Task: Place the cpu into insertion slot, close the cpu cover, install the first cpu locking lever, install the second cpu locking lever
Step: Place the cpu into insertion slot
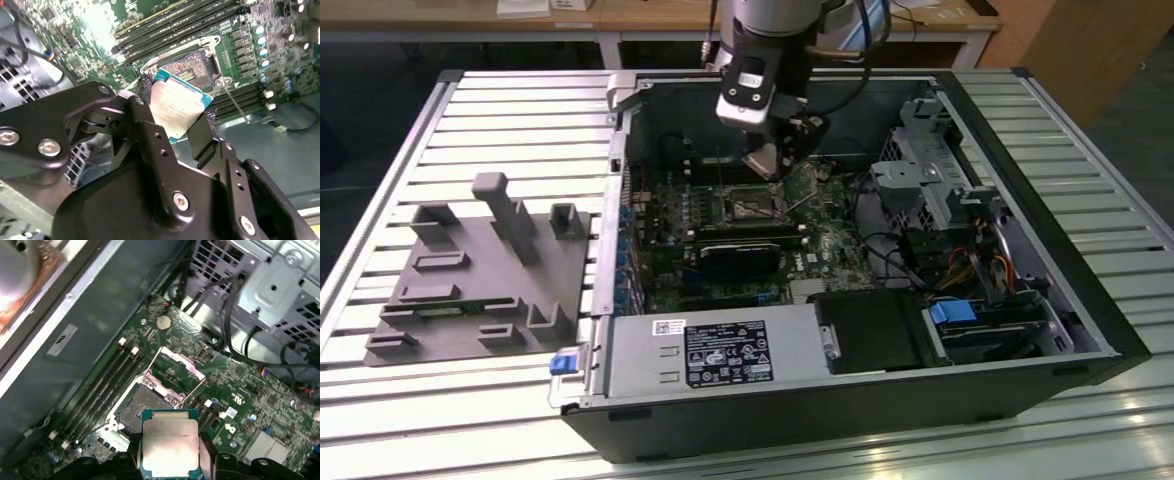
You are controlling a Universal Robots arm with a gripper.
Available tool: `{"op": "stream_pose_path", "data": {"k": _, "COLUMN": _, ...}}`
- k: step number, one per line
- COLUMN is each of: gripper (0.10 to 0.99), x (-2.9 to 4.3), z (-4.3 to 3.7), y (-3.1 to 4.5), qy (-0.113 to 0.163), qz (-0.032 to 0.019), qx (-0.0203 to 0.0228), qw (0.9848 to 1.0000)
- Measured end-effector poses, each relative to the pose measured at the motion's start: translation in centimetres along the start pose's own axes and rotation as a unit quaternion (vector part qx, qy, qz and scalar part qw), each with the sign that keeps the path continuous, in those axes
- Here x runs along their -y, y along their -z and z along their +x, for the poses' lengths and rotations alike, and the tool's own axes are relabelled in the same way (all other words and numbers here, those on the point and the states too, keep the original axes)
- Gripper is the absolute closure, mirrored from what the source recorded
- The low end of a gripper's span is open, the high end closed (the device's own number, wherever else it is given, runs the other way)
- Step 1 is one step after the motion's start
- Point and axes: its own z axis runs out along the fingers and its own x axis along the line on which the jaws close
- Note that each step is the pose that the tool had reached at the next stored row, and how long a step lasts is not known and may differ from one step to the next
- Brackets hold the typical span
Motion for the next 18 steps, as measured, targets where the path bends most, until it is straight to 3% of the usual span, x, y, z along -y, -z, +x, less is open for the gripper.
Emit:
{"op": "stream_pose_path", "data": {"k": 4, "gripper": 0.549, "x": 0.02, "z": 0.0, "y": -0.24, "qy": -0.036, "qz": -0.0001, "qx": 0.0032, "qw": 0.9994}}
{"op": "stream_pose_path", "data": {"k": 9, "gripper": 0.549, "x": 0.09, "z": 0.03, "y": -0.5, "qy": -0.075, "qz": -0.0003, "qx": 0.0068, "qw": 0.9972}}
{"op": "stream_pose_path", "data": {"k": 18, "gripper": 0.549, "x": 0.33, "z": 0.24, "y": -0.91, "qy": -0.13, "qz": -0.0005, "qx": 0.0118, "qw": 0.9914}}
